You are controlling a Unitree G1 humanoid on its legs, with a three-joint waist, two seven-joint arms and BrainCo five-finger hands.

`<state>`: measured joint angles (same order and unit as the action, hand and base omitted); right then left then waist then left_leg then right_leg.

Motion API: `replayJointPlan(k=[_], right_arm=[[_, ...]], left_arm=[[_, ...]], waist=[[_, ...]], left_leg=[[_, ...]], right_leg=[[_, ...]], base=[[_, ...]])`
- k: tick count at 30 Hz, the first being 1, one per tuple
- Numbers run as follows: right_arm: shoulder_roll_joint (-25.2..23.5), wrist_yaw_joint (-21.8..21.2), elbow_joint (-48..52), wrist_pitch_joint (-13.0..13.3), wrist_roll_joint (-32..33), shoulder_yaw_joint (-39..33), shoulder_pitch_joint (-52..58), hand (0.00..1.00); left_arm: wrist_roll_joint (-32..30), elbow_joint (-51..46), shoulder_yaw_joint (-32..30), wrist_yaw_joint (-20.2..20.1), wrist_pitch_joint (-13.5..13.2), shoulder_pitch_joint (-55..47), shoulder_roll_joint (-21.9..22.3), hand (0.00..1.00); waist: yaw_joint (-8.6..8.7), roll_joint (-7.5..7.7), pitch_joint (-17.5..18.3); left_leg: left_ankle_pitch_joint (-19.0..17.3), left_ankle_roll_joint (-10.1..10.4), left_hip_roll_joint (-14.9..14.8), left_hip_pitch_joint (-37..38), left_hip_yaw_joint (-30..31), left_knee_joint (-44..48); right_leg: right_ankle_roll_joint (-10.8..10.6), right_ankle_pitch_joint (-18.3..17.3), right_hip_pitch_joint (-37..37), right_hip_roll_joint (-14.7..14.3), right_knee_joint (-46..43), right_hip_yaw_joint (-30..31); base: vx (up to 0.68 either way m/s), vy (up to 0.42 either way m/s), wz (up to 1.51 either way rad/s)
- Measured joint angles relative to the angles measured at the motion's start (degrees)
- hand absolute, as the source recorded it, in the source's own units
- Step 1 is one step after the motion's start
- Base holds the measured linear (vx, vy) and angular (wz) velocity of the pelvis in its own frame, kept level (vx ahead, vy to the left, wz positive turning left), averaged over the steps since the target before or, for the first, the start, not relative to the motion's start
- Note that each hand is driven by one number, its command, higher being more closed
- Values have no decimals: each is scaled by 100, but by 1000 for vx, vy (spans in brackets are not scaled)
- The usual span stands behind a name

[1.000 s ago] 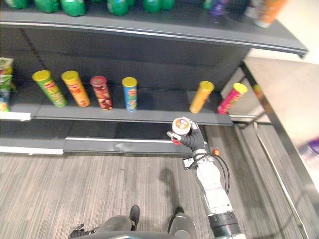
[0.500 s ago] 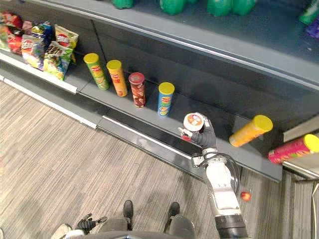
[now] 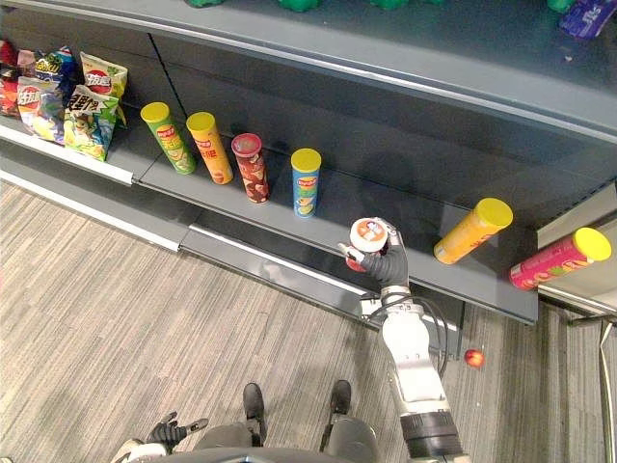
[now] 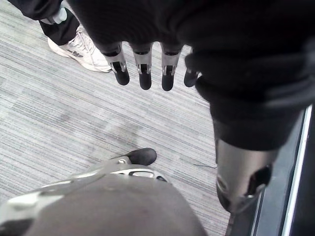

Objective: Put the gum and the chips on the shelf.

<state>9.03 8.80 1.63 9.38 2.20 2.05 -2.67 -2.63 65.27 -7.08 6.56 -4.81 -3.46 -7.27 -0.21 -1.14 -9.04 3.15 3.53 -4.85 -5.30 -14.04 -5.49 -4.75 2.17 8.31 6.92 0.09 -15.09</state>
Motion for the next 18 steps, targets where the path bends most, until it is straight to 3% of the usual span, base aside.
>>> replayJointPlan(k=[4, 8, 18], right_arm=[[8, 66, 196, -53, 5, -14, -212, 100], [148, 6, 995, -51, 44, -188, -275, 100], [1358, -420, 1755, -20, 752, -804, -615, 100]], left_arm=[[-1, -33, -4, 37, 0, 9, 18, 0], [-43, 0, -41, 52, 6, 32, 19, 0], [-116, 266, -465, -76, 48, -88, -14, 0]], waist=[[-11, -2, 0], [10, 16, 8], [290, 193, 196]], left_leg=[[-8, 10, -4, 51, -188, 8], [-43, 54, -41, 211, -479, 8], [-240, 143, -140, 706, -1455, -38]], right_leg=[[38, 98, 46, -39, 71, 258], [62, 200, 41, -110, 116, 593], [24, 299, 71, -371, 180, 1605]], base=[[53, 0, -28], [17, -11, -43], [-43, -26, -53]])
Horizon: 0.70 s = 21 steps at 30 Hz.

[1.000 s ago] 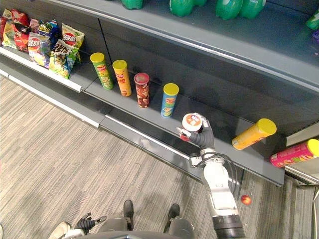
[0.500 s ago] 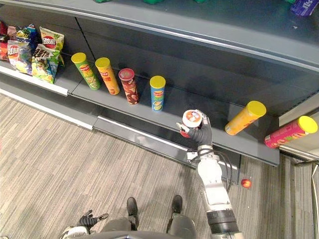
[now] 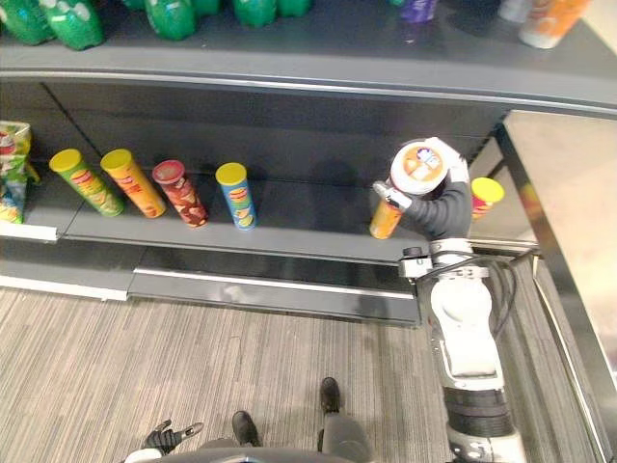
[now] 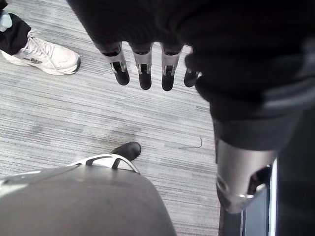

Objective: Put the gum and the chips on the shelf.

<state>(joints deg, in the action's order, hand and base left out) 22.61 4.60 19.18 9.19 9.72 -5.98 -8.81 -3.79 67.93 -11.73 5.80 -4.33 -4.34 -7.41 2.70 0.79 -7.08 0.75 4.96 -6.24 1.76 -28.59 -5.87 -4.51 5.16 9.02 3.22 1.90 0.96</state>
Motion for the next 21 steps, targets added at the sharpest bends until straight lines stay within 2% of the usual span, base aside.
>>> replayJointPlan(k=[5, 10, 14, 16, 21], right_arm=[[279, -156, 78, 90, 425, -99, 2, 100], [1019, -250, -275, 93, 585, -103, -577, 100], [1724, -225, -1497, 35, 943, 57, -1775, 100], [2218, -223, -2267, -118, 1224, 541, -2594, 100], [2780, -223, -3462, -278, 1842, 1161, -3805, 100]], left_arm=[[-156, 39, -104, -67, 4, -96, -45, 0], [-204, 30, -107, -167, 1, -197, -94, 0], [-205, 29, -71, -184, 2, -213, -94, 0], [-203, 27, 22, -194, 4, -239, -100, 0], [-189, 25, 79, -228, 6, -260, -80, 0]], waist=[[63, 118, 195], [184, 200, 350], [163, 202, 418], [150, 193, 422], [10, 163, 475]], left_leg=[[-19, 29, -31, 145, -250, -3], [-17, 25, -18, 158, -244, -6], [-1, 6, 3, 180, -236, -6], [5, 1, 10, 240, -236, -7], [36, -4, 14, 250, -210, -9]], right_leg=[[2, 21, -12, -79, 0, 232], [46, 73, -26, -66, 2, 227], [32, 129, -49, -47, 11, 227], [38, 146, -120, -41, 45, 228], [25, 155, -166, -35, 100, 212]], base=[[8, -30, -27], [1, -5, -1], [0, 0, 0], [0, 0, 0], [-8, -9, 2]])
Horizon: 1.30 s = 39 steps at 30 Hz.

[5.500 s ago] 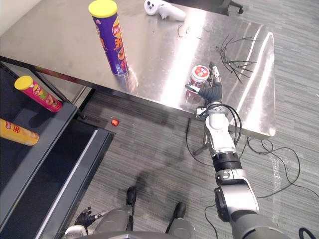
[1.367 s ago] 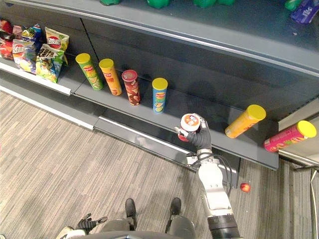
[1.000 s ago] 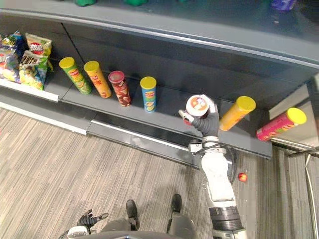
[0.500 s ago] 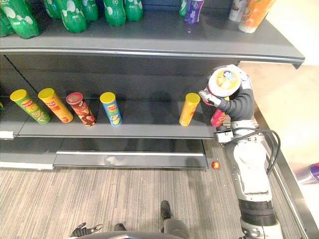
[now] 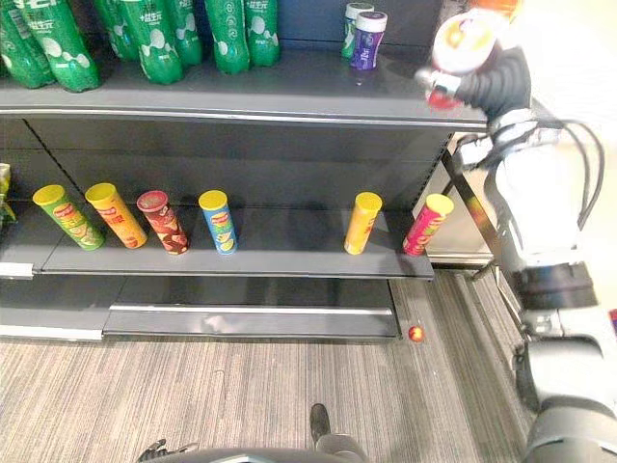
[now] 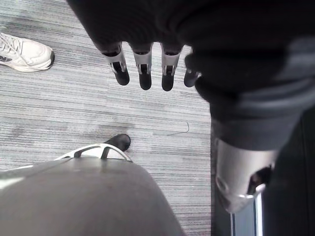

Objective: Put the gum and the chips on the shelf.

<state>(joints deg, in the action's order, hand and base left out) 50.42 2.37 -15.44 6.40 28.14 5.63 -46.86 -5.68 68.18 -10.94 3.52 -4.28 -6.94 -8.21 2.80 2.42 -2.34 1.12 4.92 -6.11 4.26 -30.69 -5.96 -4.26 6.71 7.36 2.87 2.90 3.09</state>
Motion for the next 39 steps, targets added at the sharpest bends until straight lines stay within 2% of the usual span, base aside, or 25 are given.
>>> replayJointPlan(k=[7, 9, 19, 24, 27, 39], right_arm=[[-28, 46, -738, -175, 113, 386, -535, 100], [-305, 100, -1066, -288, 73, 406, -791, 100], [-1269, 364, -2125, -510, -350, 358, -1391, 100], [-1647, 477, -2462, -530, -364, -102, -1501, 100], [-1756, 479, -2612, -594, -567, -136, -1510, 100], [-1838, 594, -3123, -685, -573, -560, -1855, 100]], left_arm=[[86, 10, -12, 6, 66, 6, 52, 0], [88, 10, -19, 9, 72, 7, 67, 0], [97, 4, -20, 57, 77, 61, 76, 0], [100, -5, -24, 81, 79, 67, 83, 0], [102, -4, -53, 119, 113, 64, 95, 0], [102, -15, -70, 158, 117, 100, 114, 0]], waist=[[-143, -3, 2], [-153, -3, 2], [-292, -4, 2], [-328, 0, -1], [-346, -1, -2], [-343, -31, -94]], left_leg=[[36, -10, -8, 19, 81, -2], [46, -10, -11, 15, 111, -3], [112, 18, -67, -107, 372, -3], [152, 23, -92, -217, 583, -3], [158, 25, -109, -234, 632, -3], [194, 24, -124, -310, 754, -3]], right_leg=[[-4, 12, -81, 10, 39, -104], [-15, 3, -90, 12, 44, -131], [12, 5, -151, 11, 124, -424], [25, 5, -155, 17, 135, -625], [26, 5, -166, 11, 135, -685], [28, 1, -160, 8, 151, -779]], base=[[-7, -15, 6], [-7, -17, 7], [-1, -22, 13], [6, -18, 21], [11, -12, 10], [6, -10, 5]])
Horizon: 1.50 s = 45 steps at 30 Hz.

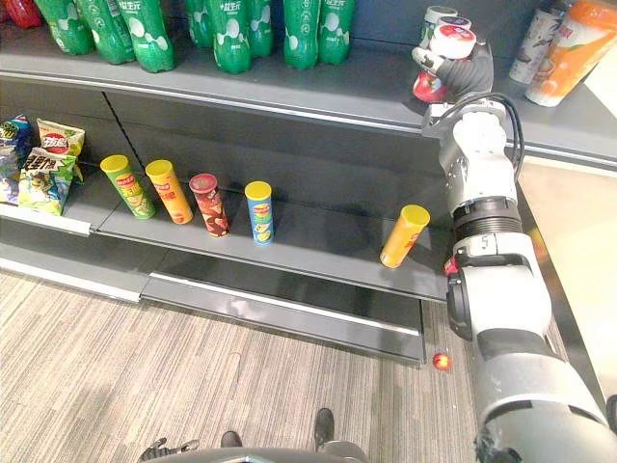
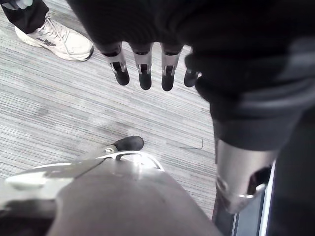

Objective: Put the gum and the chips on the shelf.

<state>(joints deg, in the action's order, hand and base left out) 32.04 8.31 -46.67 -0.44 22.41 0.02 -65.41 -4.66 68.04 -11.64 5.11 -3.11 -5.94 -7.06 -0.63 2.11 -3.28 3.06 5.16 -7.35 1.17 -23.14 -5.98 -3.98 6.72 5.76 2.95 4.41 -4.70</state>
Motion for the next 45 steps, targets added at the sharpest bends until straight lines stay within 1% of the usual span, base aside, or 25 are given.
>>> replayJointPlan(k=[9, 12, 14, 15, 29, 34, 35, 36, 40, 45], right_arm=[[-3, 2, -144, -41, -24, -185, -28, 100], [-3, -2, -144, -40, -213, -185, -50, 100], [-3, -5, -143, -40, -221, -184, -53, 100], [-3, -6, -141, -39, -222, -183, -54, 0], [-8, -17, -27, -25, -240, -168, -71, 0], [-14, -18, 215, -31, -240, -108, 70, 0], [-14, -16, 330, -30, -239, -105, 126, 0], [-14, -16, 457, -30, -239, -94, 196, 0], [-14, -16, 876, -25, -240, -60, 528, 0], [-14, -10, 1581, 38, -290, -95, 1109, 0]], left_arm=[[1, -49, 5, 39, 1, 19, 2, 0], [1, -63, 6, 60, 1, 17, 3, 0], [1, -73, 6, 78, 1, 17, 3, 0], [0, -74, 6, 79, 1, 18, 3, 0], [0, -86, 3, 79, 3, 43, 1, 0], [-1, -87, -2, 76, 23, 45, 1, 0], [-1, -88, -2, 75, 60, 50, 0, 0], [-2, -88, -4, 75, 71, 53, -1, 0], [-8, -88, -4, 75, 79, 54, 0, 0], [-21, -88, 0, 73, 83, 37, -9, 0]], waist=[[4, 3, -107], [5, 5, -110], [5, 9, -112], [4, 9, -113], [26, 7, -217], [32, 9, -221], [40, 9, -221], [43, 10, -222], [41, 13, -223], [112, 15, -224]], left_leg=[[8, 4, -6, 0, -17, 0], [2, 12, -7, 2, -45, 1], [0, 15, -9, 3, -59, 1], [-1, 17, -11, 5, -67, 1], [-19, 43, -35, 58, -146, 2], [-28, 53, -41, 106, -173, 2], [-29, 54, -44, 111, -176, 2], [-30, 55, -46, 117, -193, 2], [-36, 64, -55, 183, -280, 2], [-43, 71, -47, 245, -331, 2]], right_leg=[[22, -18, -10, -12, 45, 9], [24, -15, -7, -16, 55, 36], [24, -14, -4, -20, 57, 47], [24, -14, -3, -21, 58, 53], [26, -12, -10, -58, 61, 123], [29, -10, -35, -72, 61, 159], [94, 40, -38, -78, 61, 168], [101, 45, -37, -85, 66, 187], [99, 44, -59, -105, 66, 239], [67, 21, -96, -107, 93, 312]], base=[[0, 0, 0], [18, -4, -2], [5, -2, -2], [11, -5, -3], [1, -3, -2], [15, -5, -3], [14, -9, -5], [9, -9, -5], [-3, -9, -11], [-13, -2, -7]])
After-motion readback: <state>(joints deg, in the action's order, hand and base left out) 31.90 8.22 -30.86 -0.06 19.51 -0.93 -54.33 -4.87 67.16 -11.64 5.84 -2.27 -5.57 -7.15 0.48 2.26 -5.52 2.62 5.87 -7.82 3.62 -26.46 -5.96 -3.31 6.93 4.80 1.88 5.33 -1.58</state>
